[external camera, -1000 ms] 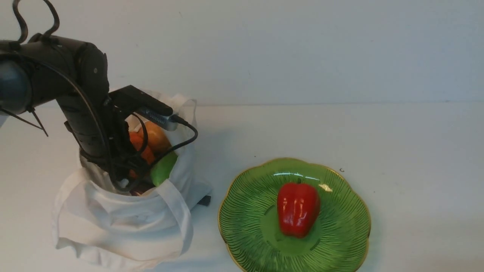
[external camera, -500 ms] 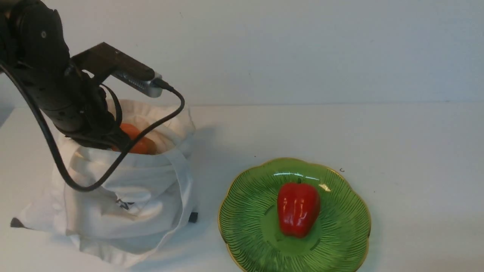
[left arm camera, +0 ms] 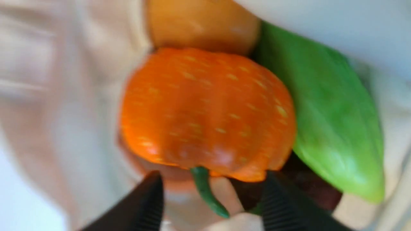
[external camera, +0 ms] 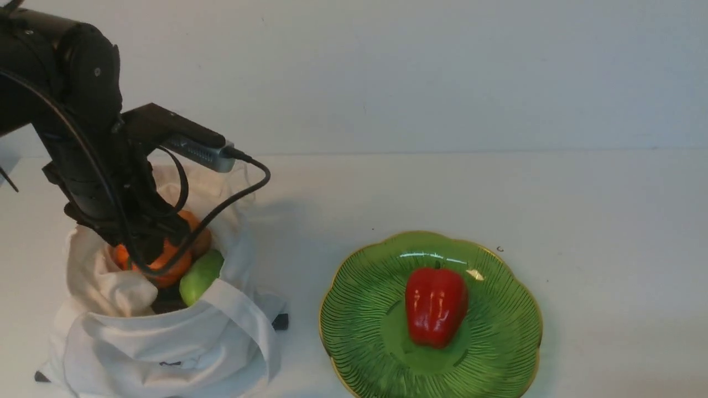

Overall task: Take vegetables from cloth bag on white table place on plate.
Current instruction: 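Reach into the cloth bag and grasp the pumpkin with the left gripper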

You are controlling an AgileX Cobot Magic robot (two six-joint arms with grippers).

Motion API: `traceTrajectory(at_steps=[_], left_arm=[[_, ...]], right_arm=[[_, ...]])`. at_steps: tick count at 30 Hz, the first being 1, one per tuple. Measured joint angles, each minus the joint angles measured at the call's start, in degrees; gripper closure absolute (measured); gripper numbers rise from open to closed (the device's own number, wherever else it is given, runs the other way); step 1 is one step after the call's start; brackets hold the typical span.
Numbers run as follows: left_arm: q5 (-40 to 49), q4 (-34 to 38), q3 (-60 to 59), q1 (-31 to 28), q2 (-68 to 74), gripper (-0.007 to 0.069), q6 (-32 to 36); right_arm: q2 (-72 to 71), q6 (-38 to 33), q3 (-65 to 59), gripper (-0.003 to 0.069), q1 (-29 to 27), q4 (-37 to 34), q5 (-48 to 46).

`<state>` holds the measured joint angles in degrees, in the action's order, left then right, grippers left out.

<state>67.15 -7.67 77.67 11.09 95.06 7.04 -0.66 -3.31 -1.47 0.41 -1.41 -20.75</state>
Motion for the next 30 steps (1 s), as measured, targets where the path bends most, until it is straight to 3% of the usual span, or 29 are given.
traceTrajectory(at_steps=[6, 12, 19, 27, 30], left_arm=[[-0.1, 0.9, 2.8, 0.0, -0.2, 0.0077, -12.3], [-0.2, 1.0, 2.9, 0.0, 2.1, 0.0041, -20.6], [-0.8, 2.5, 2.9, 0.0, 6.8, 0.0041, -22.0], [-1.1, -1.0, 3.5, 0.0, 9.6, 0.0041, -22.1], [-1.1, -1.5, 3.7, 0.0, 10.2, 0.0085, -21.7]], right_arm=[[0.0, 0.0, 0.0, 0.0673, 0.0, 0.0, 0.0], [0.0, 0.0, 0.0, 0.0673, 0.0, 0.0, 0.0], [0.0, 0.0, 0.0, 0.0673, 0.0, 0.0, 0.0], [0.0, 0.0, 0.0, 0.0673, 0.0, 0.0, 0.0], [0.0, 0.0, 0.0, 0.0673, 0.0, 0.0, 0.0]])
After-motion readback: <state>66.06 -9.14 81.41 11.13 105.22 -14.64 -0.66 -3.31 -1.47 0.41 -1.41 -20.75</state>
